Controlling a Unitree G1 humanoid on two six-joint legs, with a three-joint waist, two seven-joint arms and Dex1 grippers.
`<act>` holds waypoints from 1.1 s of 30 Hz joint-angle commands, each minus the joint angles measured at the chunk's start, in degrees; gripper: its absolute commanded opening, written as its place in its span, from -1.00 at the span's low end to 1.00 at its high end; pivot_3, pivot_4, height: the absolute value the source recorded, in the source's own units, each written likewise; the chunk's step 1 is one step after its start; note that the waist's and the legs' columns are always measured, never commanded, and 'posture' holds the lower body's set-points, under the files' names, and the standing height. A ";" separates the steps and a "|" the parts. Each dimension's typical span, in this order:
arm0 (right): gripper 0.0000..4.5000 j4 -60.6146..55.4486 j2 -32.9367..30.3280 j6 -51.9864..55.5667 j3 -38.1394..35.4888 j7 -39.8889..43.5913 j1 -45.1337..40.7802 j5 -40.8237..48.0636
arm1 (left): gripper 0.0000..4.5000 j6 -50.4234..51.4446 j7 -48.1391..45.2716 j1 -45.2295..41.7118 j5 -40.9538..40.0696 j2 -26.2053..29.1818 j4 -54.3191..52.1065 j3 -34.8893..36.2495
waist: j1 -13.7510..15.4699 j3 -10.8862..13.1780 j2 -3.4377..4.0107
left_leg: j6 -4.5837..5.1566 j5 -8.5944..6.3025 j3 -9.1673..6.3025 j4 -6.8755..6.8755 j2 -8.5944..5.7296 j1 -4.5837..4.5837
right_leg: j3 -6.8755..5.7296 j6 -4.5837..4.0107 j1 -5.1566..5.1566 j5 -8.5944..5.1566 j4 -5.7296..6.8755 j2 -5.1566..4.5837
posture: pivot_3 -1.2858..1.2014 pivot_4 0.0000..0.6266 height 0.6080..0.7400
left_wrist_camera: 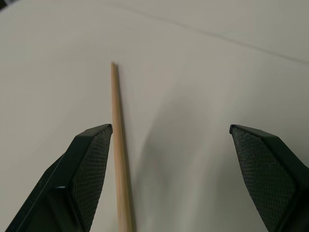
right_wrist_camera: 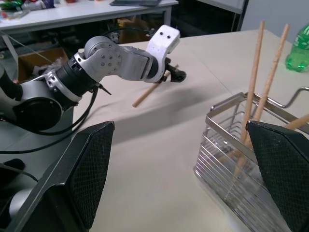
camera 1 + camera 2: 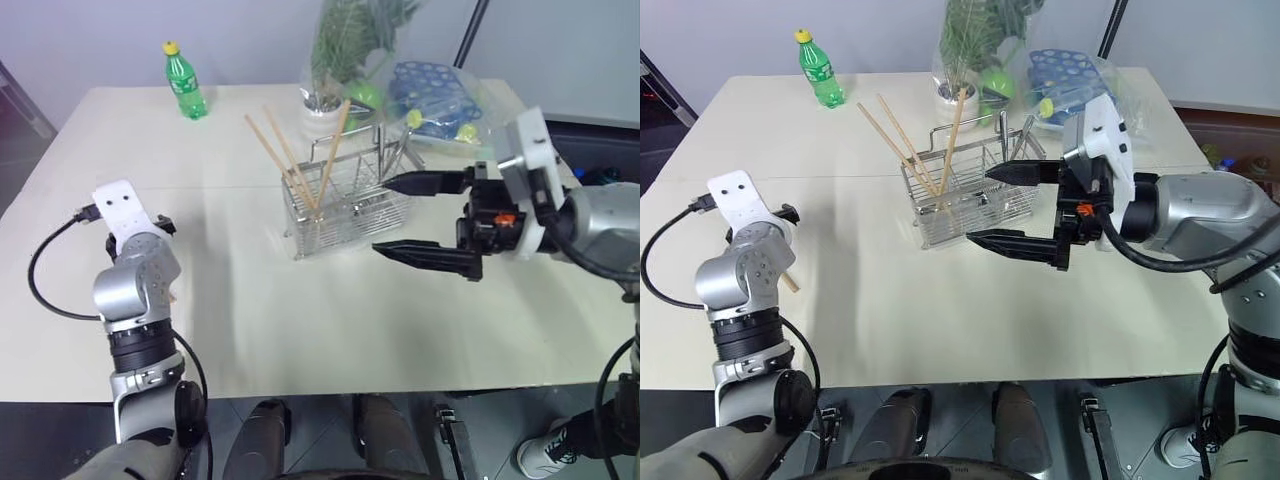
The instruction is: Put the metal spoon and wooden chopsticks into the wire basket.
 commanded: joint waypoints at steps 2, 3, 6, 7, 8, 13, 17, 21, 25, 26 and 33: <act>1.00 -0.76 -0.87 -0.23 -2.17 -0.69 -0.35 0.94 | 0.81 -0.27 1.81 -0.70 2.20 -0.22 -1.54 2.51 | 0.00 0.00 0.00 | 0.00 0.00 0.01 0.00 0.00 0.00 | 0.00 0.00 0.00 0.00 0.00 0.00 | 0.03 -0.52 1.00; 1.00 -0.74 -0.89 -0.26 -2.12 -0.87 -0.28 0.84 | 0.81 -0.41 1.94 -0.72 2.43 -0.38 -1.40 2.87 | 0.01 0.00 0.00 | 0.00 0.00 0.02 0.00 0.00 0.00 | 0.00 0.00 0.00 0.00 0.00 0.00 | 0.03 -0.52 1.00; 1.00 -0.65 -0.88 -0.40 -1.94 -1.23 -0.11 0.57 | 0.81 -0.57 2.05 -0.77 2.95 -0.73 -1.47 3.28 | 0.12 0.00 -0.01 | 0.00 0.00 0.02 0.00 0.00 0.00 | 0.00 0.00 0.00 0.00 -0.01 0.00 | 0.03 -0.52 1.00; 1.00 -0.56 -0.81 -0.51 -1.76 -1.35 -0.14 0.33 | 0.81 -0.60 2.24 -0.64 3.33 -0.83 -1.58 3.41 | 0.14 0.00 -0.01 | 0.00 0.00 0.02 0.00 0.00 -0.01 | 0.00 0.00 0.01 0.00 -0.01 0.00 | 0.03 -0.52 1.00; 1.00 -0.45 -0.71 -0.63 -1.56 -1.46 -0.23 0.10 | 0.81 -0.48 2.11 -0.40 3.51 -0.95 -1.52 3.60 | 0.15 0.00 -0.01 | 0.00 0.00 0.02 0.01 0.00 -0.01 | 0.00 0.00 0.01 0.00 -0.01 0.00 | 0.03 -0.52 1.00; 1.00 -0.23 -0.47 -0.66 -1.48 -1.89 -0.34 0.18 | 0.81 -0.79 0.95 1.77 3.08 -2.57 -0.98 5.27 | 0.07 -0.01 -0.01 | 0.00 0.00 0.02 0.00 0.00 -0.01 | 0.00 0.00 0.01 0.00 -0.03 -0.01 | 0.03 -0.52 1.00; 1.00 0.00 -0.41 -0.61 -1.25 -2.05 -0.64 0.19 | 0.81 -1.19 -0.14 2.80 1.78 -4.38 -0.16 7.03 | 0.07 -0.02 0.00 | 0.00 0.00 0.02 0.00 0.00 0.00 | 0.00 0.00 0.01 0.00 -0.02 0.00 | 0.03 -0.52 1.00; 1.00 0.51 -0.28 -0.83 -0.88 -2.03 -1.22 -0.16 | 0.81 -0.80 0.55 3.09 1.62 -6.12 -0.21 8.65 | 0.06 -0.03 0.00 | 0.00 0.00 0.04 0.02 0.00 0.06 | 0.00 0.00 0.10 0.00 -0.06 -0.01 | 0.03 -0.52 1.00; 1.00 0.85 -0.40 -1.03 -0.79 -1.75 -1.48 -0.44 | 0.71 -1.48 1.18 2.80 0.74 -7.47 -0.40 10.70 | 0.05 -0.04 0.01 | 0.00 0.00 0.05 0.01 0.00 0.07 | 0.00 0.00 0.10 0.00 -0.06 -0.01 | 0.03 -0.52 1.00; 1.00 0.97 -0.43 -1.07 -0.79 -1.67 -1.58 -0.51 | 0.58 -1.52 1.38 2.70 0.44 -7.81 -0.32 11.45 | 0.06 -0.04 0.01 | 0.00 0.00 0.05 0.01 0.00 0.07 | 0.01 0.00 0.10 0.00 -0.06 -0.01 | 0.03 -0.52 1.00; 1.00 1.50 -0.50 -1.34 -0.99 -1.21 -1.78 -1.29 | -0.91 -1.52 2.23 2.73 -0.88 -9.32 -0.34 15.17 | 0.12 -0.13 0.14 | 0.00 0.00 0.06 0.01 0.00 0.12 | 0.01 0.00 0.15 0.00 -0.06 -0.01 | 0.03 -0.52 1.00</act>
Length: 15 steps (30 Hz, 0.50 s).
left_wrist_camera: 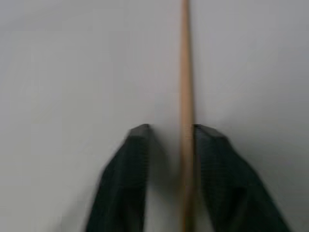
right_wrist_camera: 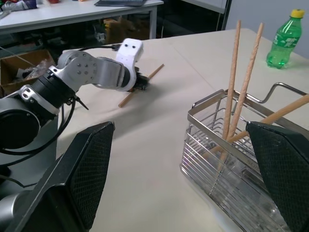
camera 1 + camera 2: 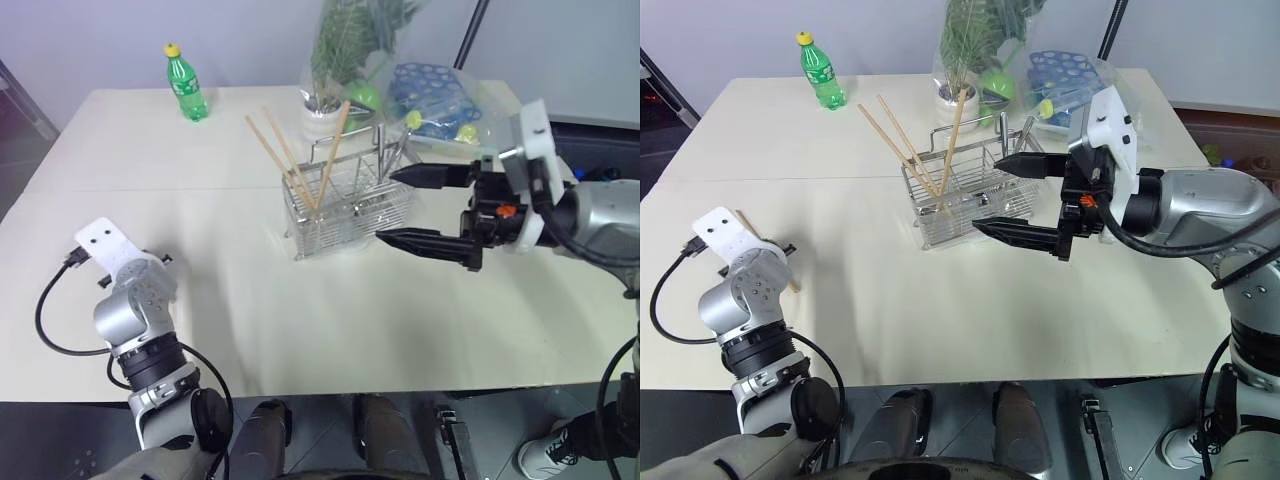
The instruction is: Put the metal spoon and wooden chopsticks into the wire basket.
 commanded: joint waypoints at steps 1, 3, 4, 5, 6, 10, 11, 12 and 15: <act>1.00 -0.20 -0.32 -1.22 -1.21 0.47 -1.59 -0.17 | -0.97 1.12 0.29 0.63 -1.31 -1.15 1.44 1.65 | 0.05 -0.02 0.02 | 0.00 0.00 0.00 0.00 0.00 0.00 | 0.00 0.00 0.01 0.00 0.00 0.00 | 0.03 -0.52 1.00; 1.00 -0.08 -0.34 -1.29 -1.27 0.53 -1.60 -0.32 | -0.97 1.13 0.40 0.54 -1.35 -1.01 1.49 1.75 | 0.05 -0.02 0.02 | 0.00 0.00 0.00 0.01 0.00 0.01 | 0.00 0.00 0.02 0.00 0.00 0.00 | 0.03 -0.52 1.00; 1.00 -0.05 -0.32 -1.29 -1.35 0.54 -1.56 -0.33 | -0.97 1.15 0.47 0.45 -1.38 -0.90 1.56 1.81 | 0.05 -0.02 0.02 | 0.00 0.00 0.00 0.01 0.00 0.01 | 0.00 0.00 0.03 0.00 -0.01 0.00 | 0.03 -0.52 1.00; 1.00 -0.04 -0.30 -1.26 -1.43 0.54 -1.50 -0.32 | -0.97 1.18 0.53 0.34 -1.42 -0.80 1.63 1.86 | 0.05 -0.02 0.02 | 0.00 0.00 0.00 0.01 0.00 0.01 | 0.00 0.00 0.02 0.00 -0.01 0.00 | 0.03 -0.52 1.00; 1.00 0.00 -0.33 -1.22 -1.52 0.59 -1.39 -0.33 | -0.97 1.21 0.57 0.10 -1.43 -0.64 1.73 1.86 | 0.03 -0.02 0.03 | 0.00 0.00 0.00 0.00 0.00 0.01 | 0.00 0.00 0.02 0.00 -0.01 0.00 | 0.03 -0.52 1.00; 1.00 -0.12 -0.58 -1.02 -1.90 0.78 -0.69 -0.20 | -0.97 0.99 0.60 -1.12 -0.90 0.52 1.97 1.01 | 0.04 -0.02 0.03 | 0.00 0.00 0.00 0.00 0.00 0.01 | 0.00 0.00 0.02 0.00 0.00 0.00 | 0.03 -0.52 1.00; 1.00 -0.14 -0.56 -0.98 -1.91 0.74 -0.68 -0.19 | -0.97 0.66 0.54 -1.56 -0.63 1.02 2.15 0.61 | 0.04 -0.02 0.02 | 0.00 0.00 0.00 0.01 0.00 0.02 | -0.01 0.00 0.02 0.00 0.00 0.00 | 0.03 -0.52 1.00; 1.00 -0.33 -0.55 -0.91 -2.12 0.57 -0.49 -0.05 | -0.97 -0.11 0.62 -2.89 -0.77 1.54 2.40 0.64 | 0.04 -0.02 0.02 | 0.00 0.00 0.00 0.00 0.00 0.02 | -0.01 0.00 0.02 0.00 0.00 0.01 | 0.03 -0.52 1.00; 1.00 -0.55 -0.40 -0.81 -2.21 0.10 -0.36 0.01 | -0.97 -3.09 -0.98 -5.89 -1.15 3.63 3.76 -0.24 | 0.04 0.04 -0.09 | 0.00 0.00 -0.01 0.02 0.00 -0.01 | -0.01 0.00 0.01 0.00 0.00 0.01 | 0.03 -0.52 1.00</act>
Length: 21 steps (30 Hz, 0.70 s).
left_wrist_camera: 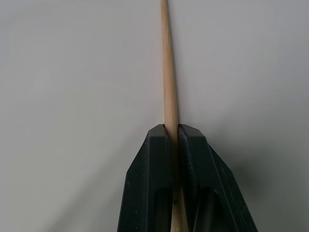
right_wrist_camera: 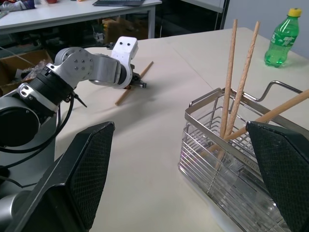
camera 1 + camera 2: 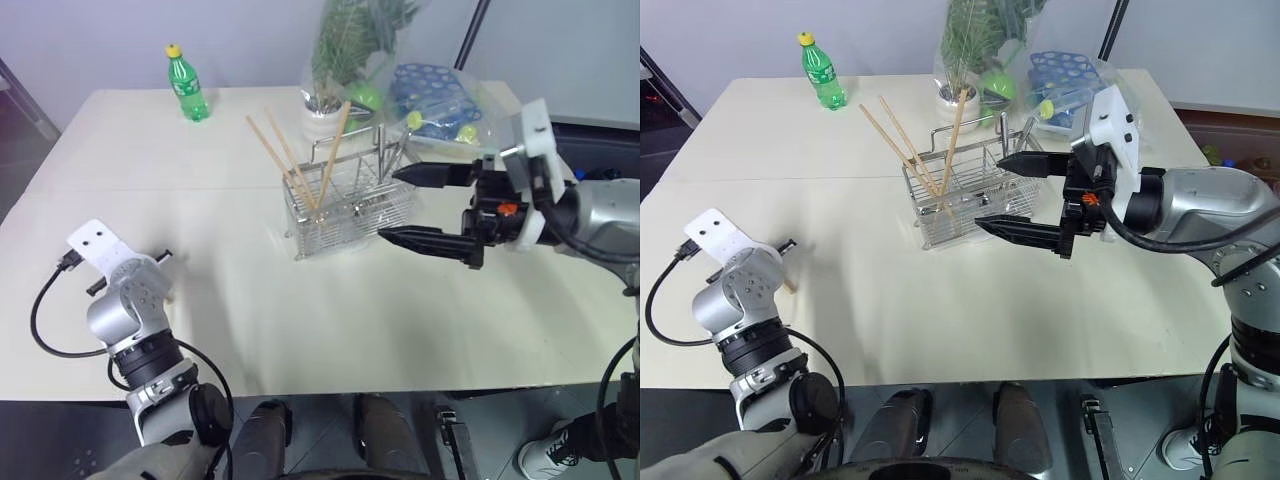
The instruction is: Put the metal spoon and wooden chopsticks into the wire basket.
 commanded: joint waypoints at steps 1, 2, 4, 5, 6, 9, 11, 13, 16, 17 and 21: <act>1.00 -1.11 -0.42 -0.79 -2.22 -0.50 -0.15 0.32 | -0.97 -5.42 -4.45 -4.03 0.24 4.52 1.29 -3.69 | -0.01 0.06 -0.12 | 0.00 0.00 0.00 0.01 0.00 -0.02 | 0.00 0.00 0.00 0.00 0.00 0.00 | 0.03 -0.52 1.00; 1.00 -1.19 -0.47 -0.84 -2.40 -0.78 0.20 0.13 | -0.97 -8.87 -8.22 -6.14 0.40 7.09 2.35 -5.99 | -0.03 0.11 -0.24 | 0.00 0.00 0.00 0.01 0.00 -0.05 | 0.00 0.00 -0.03 0.00 -0.01 0.00 | 0.03 -0.52 1.00; 1.00 -1.40 -0.49 -0.92 -2.79 -1.39 0.89 -0.09 | -0.97 -15.84 -15.91 -10.42 -0.51 11.28 4.45 -9.41 | 0.06 0.13 -0.31 | -0.01 0.01 -0.02 0.00 0.01 -0.15 | -0.03 -0.01 -0.14 0.00 -0.01 0.01 | 0.03 -0.52 1.00; 1.00 -1.49 -0.43 -0.96 -2.83 -1.69 1.08 -0.15 | -0.97 -18.23 -18.91 -11.92 -1.29 12.59 5.42 -10.27 | 0.10 0.12 -0.32 | -0.03 0.02 -0.03 0.02 0.01 -0.24 | -0.05 -0.01 -0.20 0.00 -0.01 0.01 | 0.03 -0.52 1.00; 1.00 -1.60 -0.32 -0.99 -2.81 -2.03 1.23 -0.18 | -0.97 -19.60 -21.86 -13.25 -2.35 13.81 6.20 -10.87 | 0.07 0.12 -0.31 | -0.05 0.03 -0.03 0.04 0.00 -0.33 | -0.04 -0.01 -0.25 0.01 -0.02 0.00 | 0.03 -0.52 1.00; 1.00 -2.11 -0.25 -1.34 -4.02 -3.19 3.48 -0.60 | -0.97 -25.10 -35.12 -20.93 -3.88 22.62 10.22 -14.35 | -0.04 0.11 -0.30 | -0.05 0.02 0.01 -0.01 -0.05 -0.34 | -0.04 0.00 -0.27 0.01 -0.07 -0.09 | 0.03 -0.52 1.00; 1.00 -2.09 -0.28 -1.78 -4.97 -3.65 5.22 -1.15 | -0.97 -27.66 -40.95 -24.30 -5.13 26.39 12.70 -15.44 | -0.23 0.11 -0.30 | -0.05 0.02 0.01 -0.05 -0.05 -0.49 | -0.05 0.00 -0.44 0.01 -0.06 -0.08 | 0.03 -0.52 1.00; 1.00 -2.09 -0.30 -2.41 -5.77 -3.85 6.82 -1.91 | -0.97 -28.59 -46.65 -26.65 -8.94 27.48 13.58 -15.27 | -0.45 0.09 -0.25 | -0.05 0.02 0.06 -0.03 -0.04 -0.66 | -0.02 0.01 -0.69 0.02 0.01 -0.10 | 0.03 -0.52 1.00; 1.00 -1.74 0.04 -3.42 -6.24 -4.32 8.32 -3.14 | -0.97 -28.79 -52.68 -28.16 -14.61 26.75 13.20 -14.51 | -0.24 0.09 -0.24 | -0.04 0.02 0.07 -0.01 -0.04 -0.69 | -0.02 0.01 -0.79 0.02 0.13 -0.11 | 0.03 -0.52 1.00; 1.00 -1.40 -0.15 -4.20 -6.32 -4.13 9.42 -4.42 | -0.97 -28.59 -54.32 -28.44 -17.07 25.95 12.18 -14.19 | -0.23 0.09 -0.24 | -0.03 0.02 0.07 0.01 -0.03 -0.69 | -0.02 0.01 -0.79 0.02 0.15 -0.10 | 0.03 -0.52 1.00; 1.00 -0.79 -0.89 -6.87 -7.28 -3.11 13.47 -8.13 | -0.97 -26.10 -58.79 -30.00 -27.13 22.89 7.23 -13.28 | -0.23 0.10 -0.26 | -0.03 0.03 0.05 0.25 -0.02 -0.83 | -0.03 0.06 -0.79 0.07 0.19 -0.08 | 0.03 -0.52 1.00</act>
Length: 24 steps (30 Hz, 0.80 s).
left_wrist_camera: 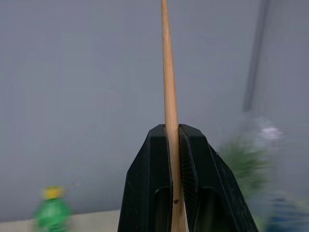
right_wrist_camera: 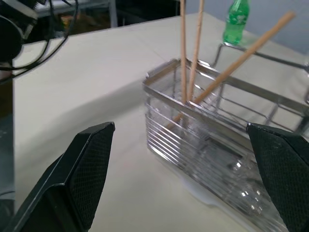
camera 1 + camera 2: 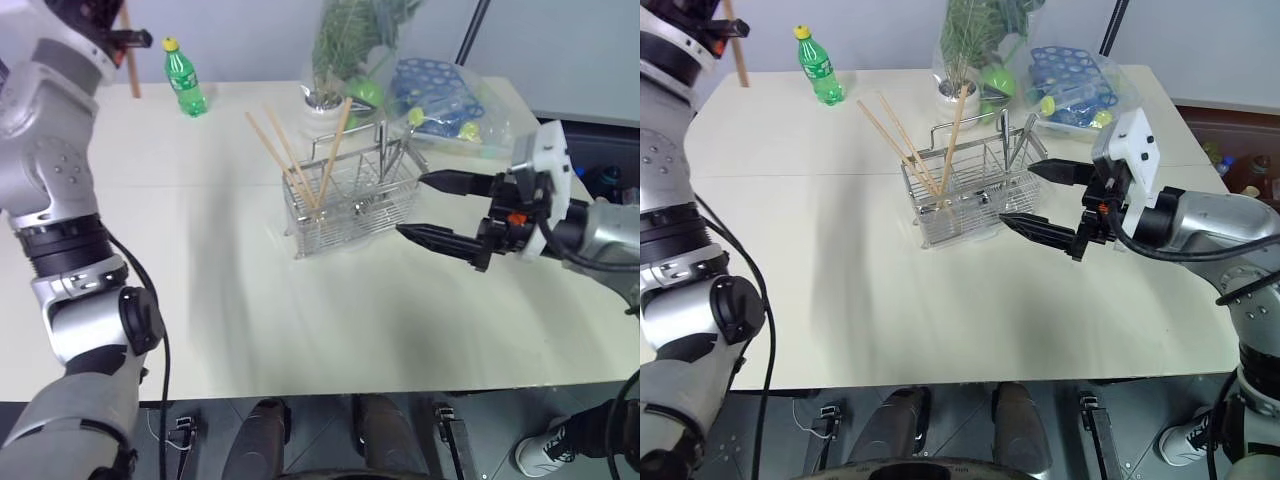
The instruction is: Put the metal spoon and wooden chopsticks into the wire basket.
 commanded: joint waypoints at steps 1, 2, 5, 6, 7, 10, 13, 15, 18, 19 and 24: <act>1.00 -0.27 -0.54 -2.47 -2.86 0.47 1.57 -1.77 | -0.97 1.29 -2.98 -3.17 -8.87 -1.21 -5.78 1.68 | -0.04 0.01 0.01 | 0.00 0.00 0.00 0.08 0.00 -0.07 | 0.00 0.03 -0.03 0.02 0.00 0.00 | 0.03 -0.52 1.00; 1.00 -0.41 -0.33 -2.65 -3.25 0.48 2.01 -1.70 | -0.97 2.29 -2.93 -3.74 -11.46 -2.32 -6.20 1.92 | -0.08 0.01 0.02 | 0.03 -0.02 0.00 0.22 -0.01 -0.13 | 0.01 0.05 -0.04 0.04 0.00 0.00 | 0.03 -0.52 1.00; 1.00 -0.63 0.10 -3.37 -3.88 0.53 3.06 -1.89 | -0.97 4.20 -2.92 -4.76 -16.76 -5.48 -7.51 1.15 | -0.16 0.01 0.02 | 0.15 -0.09 0.02 0.41 -0.01 -0.17 | 0.01 0.10 -0.03 0.08 0.03 0.00 | 0.03 -0.52 1.00; 1.00 -0.64 0.29 -3.72 -3.92 0.49 3.34 -2.09 | -0.97 4.45 -2.97 -4.89 -17.52 -6.27 -7.89 0.51 | -0.13 0.01 0.02 | 0.16 -0.10 0.02 0.45 -0.01 -0.17 | 0.01 0.11 -0.02 0.09 0.04 0.00 | 0.03 -0.52 1.00; 1.00 -0.65 0.65 -4.13 -3.97 0.33 3.55 -2.23 | -0.97 5.00 -3.00 -4.91 -18.45 -7.42 -8.48 -0.49 | -0.13 0.01 0.02 | 0.18 -0.11 0.02 0.47 -0.01 -0.17 | 0.01 0.11 0.00 0.10 0.05 0.00 | 0.03 -0.52 1.00; 1.00 -0.90 2.20 -4.53 -3.67 -0.94 2.89 -1.61 | -0.97 6.04 -3.17 -4.39 -20.25 -10.41 -9.32 -2.92 | -0.09 0.01 0.02 | 0.18 -0.11 0.02 0.53 -0.01 -0.17 | 0.02 0.11 0.02 0.11 0.06 0.01 | 0.03 -0.52 1.00; 1.00 -1.53 3.87 -3.76 -3.31 -2.62 1.37 -0.06 | -0.97 6.04 -4.03 -2.59 -20.03 -12.22 -8.54 -4.65 | -0.15 0.01 0.02 | 0.19 -0.11 0.02 0.54 -0.03 -0.17 | 0.03 0.12 0.04 0.12 0.06 0.01 | 0.03 -0.52 1.00; 1.00 -1.99 4.36 -3.38 -2.81 -3.36 0.55 0.32 | -0.97 5.70 -4.74 -1.27 -19.64 -13.09 -7.87 -5.58 | -0.29 0.00 0.04 | 0.19 -0.12 0.02 0.54 -0.02 -0.15 | 0.04 0.11 0.03 0.12 0.06 0.03 | 0.03 -0.52 1.00; 1.00 -2.39 4.76 -3.01 -2.18 -4.28 -0.41 0.59 | -0.97 4.50 -5.75 0.84 -18.15 -14.52 -6.79 -7.38 | -0.13 -0.01 0.06 | 0.20 -0.12 0.02 0.53 -0.02 -0.15 | 0.04 0.10 0.03 0.13 0.07 0.04 | 0.03 -0.52 1.00; 1.00 -2.40 4.77 -2.89 -2.12 -4.49 -0.63 0.73 | -0.97 4.06 -6.07 1.36 -17.50 -14.76 -6.54 -7.94 | -0.04 -0.01 0.06 | 0.20 -0.12 0.02 0.54 -0.02 -0.15 | 0.04 0.09 0.04 0.13 0.07 0.04 | 0.03 -0.52 1.00; 1.00 -1.03 5.03 -2.82 -2.79 -5.65 -0.76 0.66 | -0.97 -0.43 -7.42 5.15 -12.76 -16.68 -5.30 -11.20 | 0.05 -0.01 0.06 | 0.23 -0.14 0.02 0.55 -0.03 -0.17 | 0.05 0.09 0.05 0.13 0.04 0.04 | 0.03 -0.52 1.00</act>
